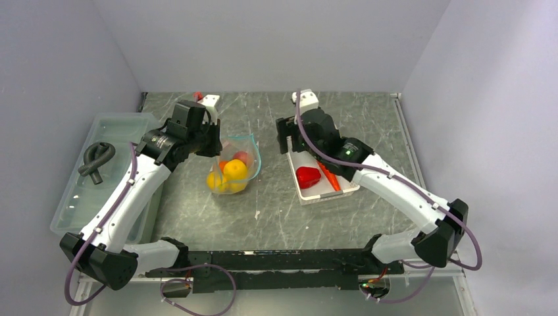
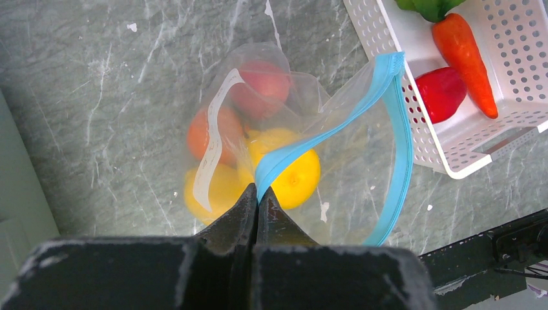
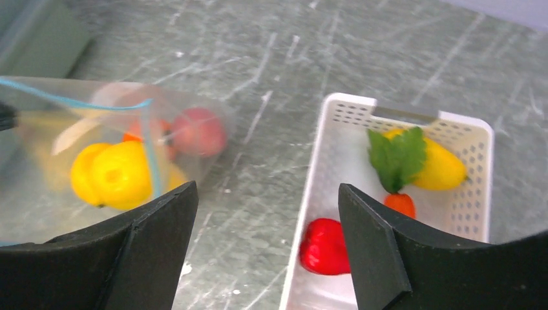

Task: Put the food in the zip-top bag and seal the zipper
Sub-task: Pick up the fake fruit from the bin.

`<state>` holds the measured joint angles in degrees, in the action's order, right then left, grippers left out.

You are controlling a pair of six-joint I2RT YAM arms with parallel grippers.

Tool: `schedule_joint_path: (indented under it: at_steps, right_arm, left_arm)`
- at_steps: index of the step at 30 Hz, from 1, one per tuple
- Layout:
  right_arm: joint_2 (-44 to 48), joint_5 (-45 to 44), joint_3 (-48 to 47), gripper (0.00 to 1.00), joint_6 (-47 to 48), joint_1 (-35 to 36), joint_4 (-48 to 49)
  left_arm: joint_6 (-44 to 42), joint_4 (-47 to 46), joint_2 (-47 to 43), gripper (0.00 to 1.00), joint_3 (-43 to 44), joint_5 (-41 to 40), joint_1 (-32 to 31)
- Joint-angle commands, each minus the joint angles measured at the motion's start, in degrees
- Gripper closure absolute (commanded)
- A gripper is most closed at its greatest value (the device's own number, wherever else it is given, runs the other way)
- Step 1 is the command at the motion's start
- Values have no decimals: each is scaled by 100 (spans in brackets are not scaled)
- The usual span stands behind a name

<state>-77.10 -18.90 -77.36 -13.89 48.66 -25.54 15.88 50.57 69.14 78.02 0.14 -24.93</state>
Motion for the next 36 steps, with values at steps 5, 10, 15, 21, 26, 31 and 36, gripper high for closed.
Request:
schedule_joint_path:
  at_steps: [5, 10, 15, 21, 26, 31, 36]
  right_arm:
    - [203, 61, 490, 24, -157, -1086, -118]
    - [-152, 8, 476, 33, -189, -1537, -275]
    - [-555, -90, 512, 44, -287, -2014, -234]
    - [-1095, 131, 338, 59, -375, -2466, -113]
    - [-1673, 289, 38, 67, -382, -2744, -122]
    - [-2128, 377, -198, 71, -422, -2872, -111]
    - [-2494, 415, -375, 72, -401, -2991, -111]
  left_arm:
    - [-72, -254, -68, 100, 10, 2, 23]
    - [-85, -260, -74, 100, -34, -2, 23]
    - [-79, -271, -102, 100, -79, -5, 25]
    - [-91, -284, -111, 100, -104, -4, 23]
    - [-91, -294, -103, 100, -106, -1, 23]
    - [-100, -302, -95, 100, -126, -5, 37]
    - [-103, -311, -89, 100, -146, 3, 47]
